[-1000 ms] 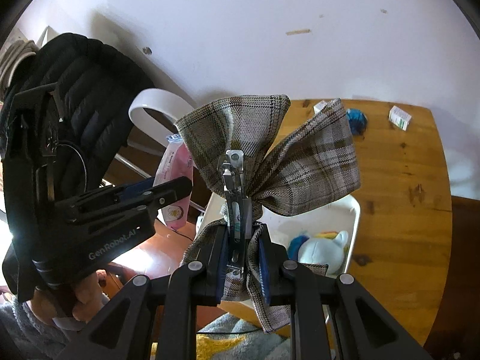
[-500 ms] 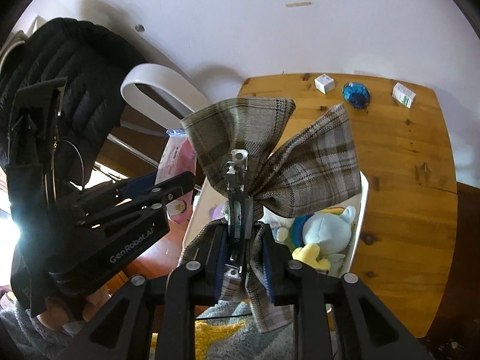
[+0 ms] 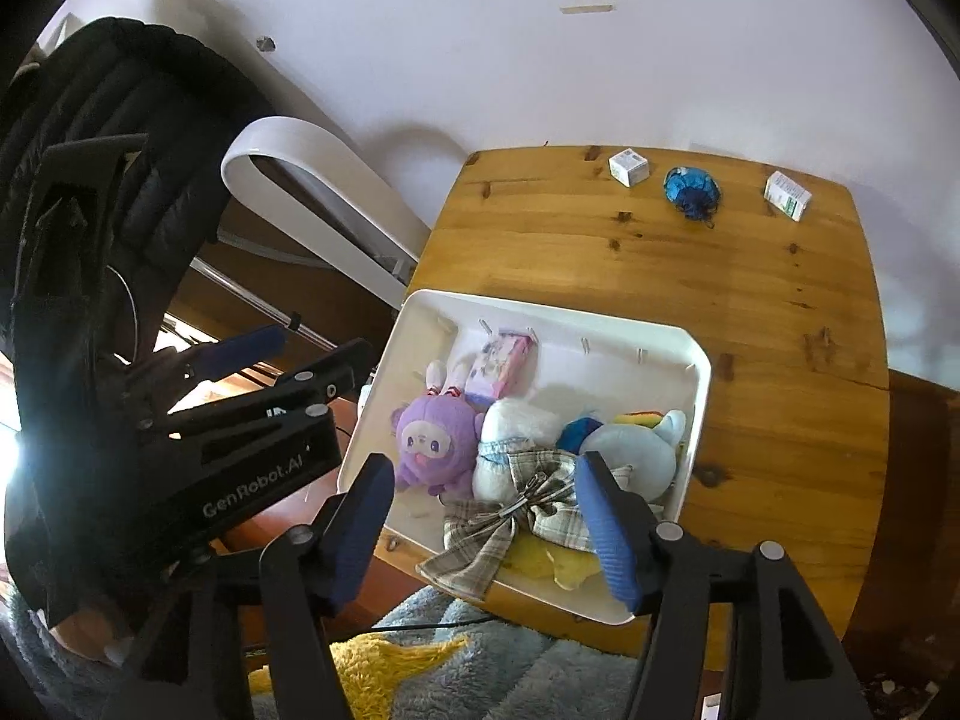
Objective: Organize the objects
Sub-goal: 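Release the pink packet into the tray with the left tool while the right tool drops the bow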
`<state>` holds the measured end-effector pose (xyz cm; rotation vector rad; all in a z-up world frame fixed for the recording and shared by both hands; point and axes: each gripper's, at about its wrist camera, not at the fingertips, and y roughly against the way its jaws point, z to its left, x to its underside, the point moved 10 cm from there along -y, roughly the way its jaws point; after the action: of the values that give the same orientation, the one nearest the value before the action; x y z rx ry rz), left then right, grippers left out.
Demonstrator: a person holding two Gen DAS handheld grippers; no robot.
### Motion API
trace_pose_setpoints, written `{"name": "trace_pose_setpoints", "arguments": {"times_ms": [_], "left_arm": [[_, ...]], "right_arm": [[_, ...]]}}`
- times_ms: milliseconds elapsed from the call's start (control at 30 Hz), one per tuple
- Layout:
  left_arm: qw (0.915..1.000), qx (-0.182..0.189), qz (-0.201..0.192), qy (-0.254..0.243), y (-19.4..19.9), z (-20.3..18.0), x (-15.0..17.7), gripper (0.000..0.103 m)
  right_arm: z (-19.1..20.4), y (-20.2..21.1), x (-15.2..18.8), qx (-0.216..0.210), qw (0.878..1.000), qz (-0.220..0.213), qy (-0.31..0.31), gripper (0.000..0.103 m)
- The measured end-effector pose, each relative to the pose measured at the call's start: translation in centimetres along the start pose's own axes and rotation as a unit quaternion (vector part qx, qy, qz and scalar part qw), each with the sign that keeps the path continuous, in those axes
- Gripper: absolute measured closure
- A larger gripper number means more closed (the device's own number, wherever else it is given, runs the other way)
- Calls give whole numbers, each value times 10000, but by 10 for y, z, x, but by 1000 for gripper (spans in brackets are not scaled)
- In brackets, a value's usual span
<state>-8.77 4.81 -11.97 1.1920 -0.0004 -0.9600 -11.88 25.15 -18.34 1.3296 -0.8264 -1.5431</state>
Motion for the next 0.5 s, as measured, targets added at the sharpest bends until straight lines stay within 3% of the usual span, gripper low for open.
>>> {"name": "trace_pose_setpoints", "arguments": {"times_ms": [500], "left_arm": [[9999,-74,-51,120,4,2,-3,35]], "right_arm": [[-4,10,1,119,9998,-138,9,39]]}}
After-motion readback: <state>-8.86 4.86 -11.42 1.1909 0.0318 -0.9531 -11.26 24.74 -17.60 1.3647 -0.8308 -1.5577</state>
